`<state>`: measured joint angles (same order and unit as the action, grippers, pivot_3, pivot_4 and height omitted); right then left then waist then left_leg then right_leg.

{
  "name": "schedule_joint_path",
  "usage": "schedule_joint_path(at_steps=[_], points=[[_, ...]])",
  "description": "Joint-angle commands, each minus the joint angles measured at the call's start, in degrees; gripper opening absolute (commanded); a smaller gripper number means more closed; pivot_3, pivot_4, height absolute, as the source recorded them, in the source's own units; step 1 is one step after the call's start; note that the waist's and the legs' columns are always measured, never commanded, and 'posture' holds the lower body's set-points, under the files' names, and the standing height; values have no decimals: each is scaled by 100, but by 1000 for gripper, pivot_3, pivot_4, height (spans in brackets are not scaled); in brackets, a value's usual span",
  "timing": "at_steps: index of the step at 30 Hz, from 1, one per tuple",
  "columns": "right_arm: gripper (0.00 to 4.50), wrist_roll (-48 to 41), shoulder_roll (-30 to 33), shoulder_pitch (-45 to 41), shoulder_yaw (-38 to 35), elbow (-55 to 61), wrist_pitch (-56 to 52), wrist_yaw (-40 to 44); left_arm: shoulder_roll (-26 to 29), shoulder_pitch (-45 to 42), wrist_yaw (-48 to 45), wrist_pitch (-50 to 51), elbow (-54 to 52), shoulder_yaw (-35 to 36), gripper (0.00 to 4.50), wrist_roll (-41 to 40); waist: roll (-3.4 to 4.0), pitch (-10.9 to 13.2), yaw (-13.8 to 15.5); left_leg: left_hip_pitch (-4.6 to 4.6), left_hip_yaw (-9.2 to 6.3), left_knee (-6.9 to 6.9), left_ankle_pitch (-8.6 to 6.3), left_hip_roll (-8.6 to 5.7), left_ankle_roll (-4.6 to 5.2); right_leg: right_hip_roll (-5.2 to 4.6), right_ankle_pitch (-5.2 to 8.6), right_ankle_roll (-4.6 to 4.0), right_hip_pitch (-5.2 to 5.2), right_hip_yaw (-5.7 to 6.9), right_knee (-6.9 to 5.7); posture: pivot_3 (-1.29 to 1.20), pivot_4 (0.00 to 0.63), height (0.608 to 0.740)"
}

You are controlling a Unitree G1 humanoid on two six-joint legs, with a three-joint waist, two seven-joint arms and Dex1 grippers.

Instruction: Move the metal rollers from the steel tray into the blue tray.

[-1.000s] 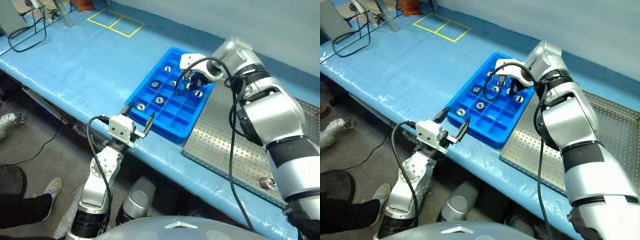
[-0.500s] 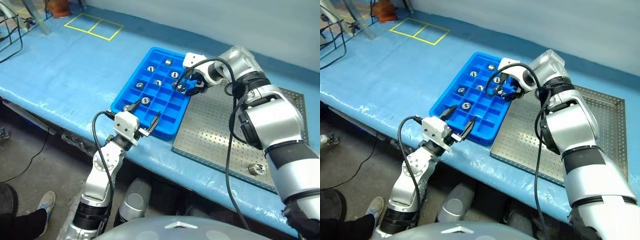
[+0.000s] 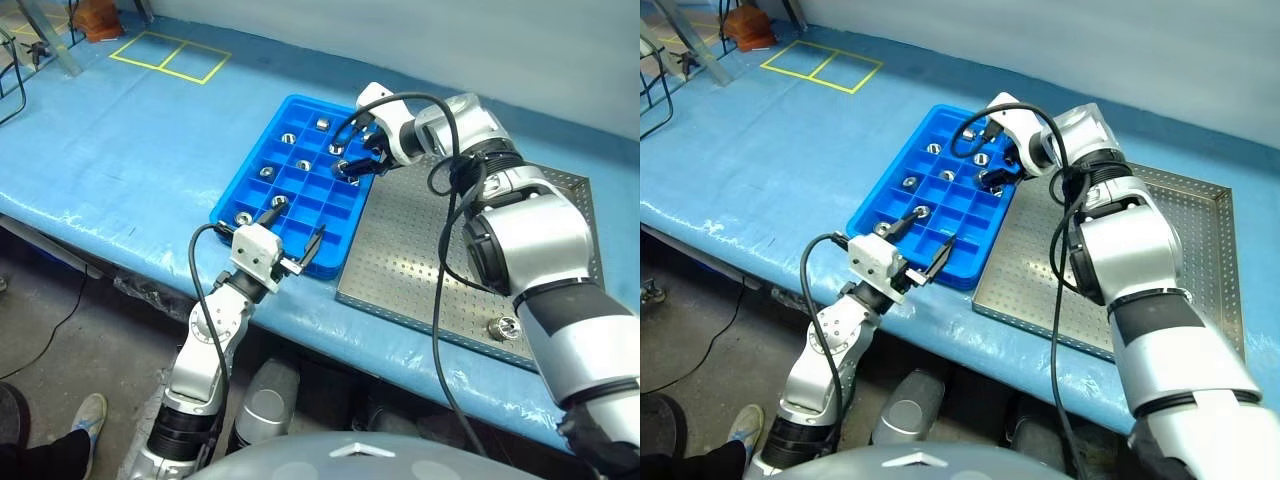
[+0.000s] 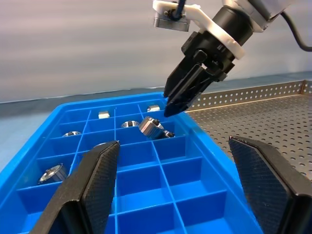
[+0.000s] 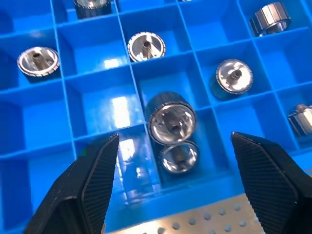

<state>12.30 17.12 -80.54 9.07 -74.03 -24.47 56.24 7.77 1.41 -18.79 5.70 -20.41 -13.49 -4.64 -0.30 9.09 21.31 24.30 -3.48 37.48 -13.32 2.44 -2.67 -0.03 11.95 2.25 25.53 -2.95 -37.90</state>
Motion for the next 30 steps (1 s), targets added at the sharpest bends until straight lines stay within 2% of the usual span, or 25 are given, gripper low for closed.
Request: schedule_joint_path(at_steps=[1, 13, 16, 26, 30], points=[[3888, -223, -35, -192, -257, -12, -209, -182, -23, 65, 45, -51, -189, -34, 3922, 19, 0, 0, 1, 0, 0, 0, 0, 1, 0, 1, 0, 0, 0, 0, 0, 457, 150, 740], [3888, -621, -247, 57, -790, -175, -340, -1147, -17, 248, 218, -81, -315, -22, 3922, 76, 0, 0, 100, -3, 0, 0, 0, 9, 0, 9, -2, -4, 0, -3, -2, 519, 150, 740], [3261, -574, -268, 149, -800, -205, -342, -1338, 1, 273, 272, -86, -349, 13, 3922, 89, 0, 0, 168, -3, 0, 0, 0, 9, 0, 10, -2, -4, 0, -3, -1, 525, 150, 740], [30, -643, -260, 245, -935, -213, -410, -1460, 61, 272, 305, -90, -369, 149, 3922, 117, 2, -2, 329, -14, 5, 0, 0, 15, -1, 16, -1, -2, -4, -7, -2, 532, 150, 740], [30, -656, -186, 178, -954, -172, -369, -1310, 29, 234, 293, -84, -358, 138, 3922, 127, 2, -2, 344, -15, 5, 0, 2, 16, -6, 17, 3, 5, -5, -7, -3, 524, 150, 740]])
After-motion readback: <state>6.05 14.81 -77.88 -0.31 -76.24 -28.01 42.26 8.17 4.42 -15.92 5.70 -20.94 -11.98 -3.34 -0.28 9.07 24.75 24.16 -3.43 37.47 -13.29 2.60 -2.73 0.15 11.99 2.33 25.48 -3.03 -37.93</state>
